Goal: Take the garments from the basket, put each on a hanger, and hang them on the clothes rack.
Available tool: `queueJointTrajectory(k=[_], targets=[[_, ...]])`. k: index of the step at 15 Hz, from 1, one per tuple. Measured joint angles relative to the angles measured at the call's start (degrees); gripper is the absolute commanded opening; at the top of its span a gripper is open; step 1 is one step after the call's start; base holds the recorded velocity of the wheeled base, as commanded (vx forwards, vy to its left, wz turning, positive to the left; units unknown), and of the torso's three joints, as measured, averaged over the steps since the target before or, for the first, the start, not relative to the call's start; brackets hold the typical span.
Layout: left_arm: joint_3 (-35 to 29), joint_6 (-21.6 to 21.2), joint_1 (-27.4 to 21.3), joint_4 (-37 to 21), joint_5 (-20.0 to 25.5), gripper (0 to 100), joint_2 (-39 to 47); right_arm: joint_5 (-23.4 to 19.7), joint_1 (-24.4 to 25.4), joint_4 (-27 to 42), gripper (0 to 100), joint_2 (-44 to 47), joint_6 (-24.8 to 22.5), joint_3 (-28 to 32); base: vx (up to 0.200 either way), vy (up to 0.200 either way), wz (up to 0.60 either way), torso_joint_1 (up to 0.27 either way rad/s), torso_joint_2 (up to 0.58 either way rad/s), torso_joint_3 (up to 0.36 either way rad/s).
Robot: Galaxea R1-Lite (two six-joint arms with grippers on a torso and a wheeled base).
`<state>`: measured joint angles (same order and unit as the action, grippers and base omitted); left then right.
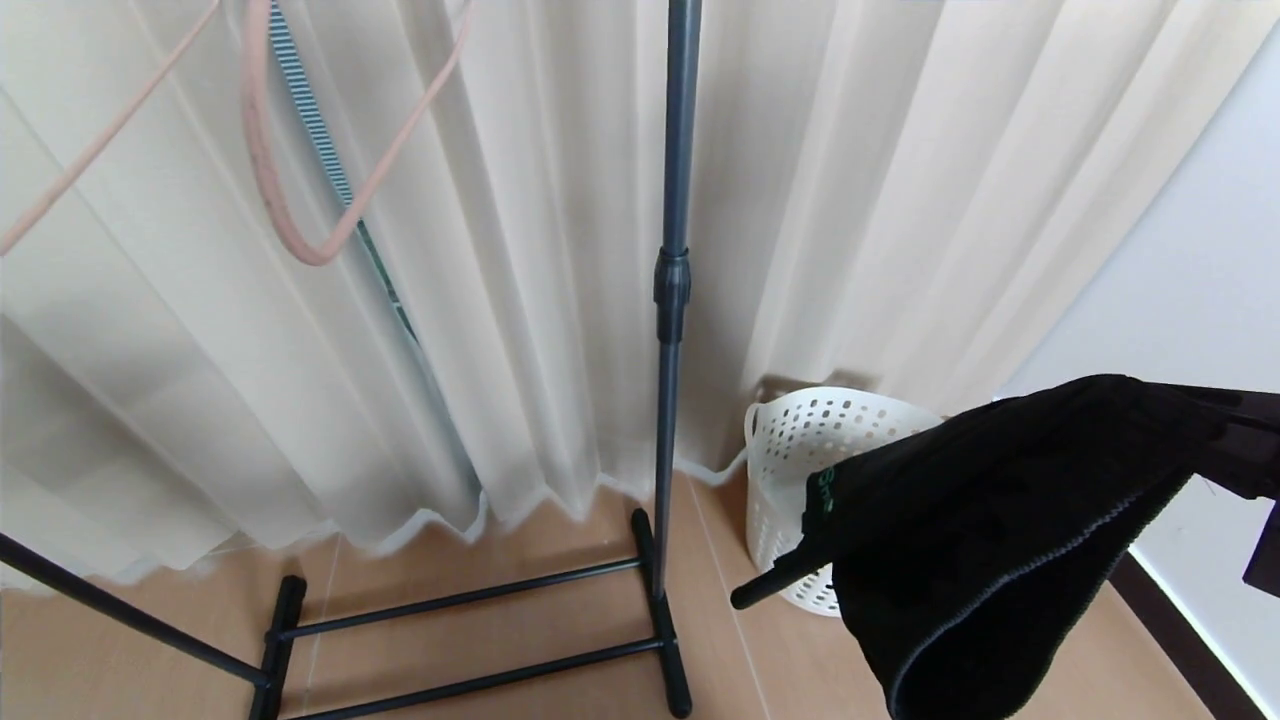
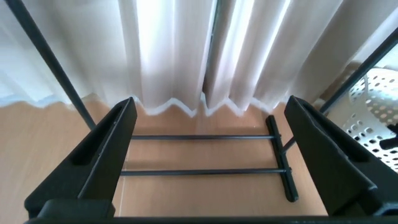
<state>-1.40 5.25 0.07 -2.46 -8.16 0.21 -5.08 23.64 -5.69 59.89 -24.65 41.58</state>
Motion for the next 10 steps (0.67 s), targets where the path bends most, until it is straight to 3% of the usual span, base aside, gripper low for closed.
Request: queueJointTrajectory(k=[5,10], targets=[[-0.02,-0.06,0.0,0.0,0.0,100,0.0,0.0,-0.02,-0.02,0,0.79,-0.12,-0.82,0.0,0.0,0.0,0.109,-0.36,-0.057],[-0.02,-0.09,0.0,0.0,0.0,100,0.0,0.0,0.0,-0.05,0,0.8,-0.12,-0.93,0.0,0.0,0.0,0.161,-0.48,-0.279]])
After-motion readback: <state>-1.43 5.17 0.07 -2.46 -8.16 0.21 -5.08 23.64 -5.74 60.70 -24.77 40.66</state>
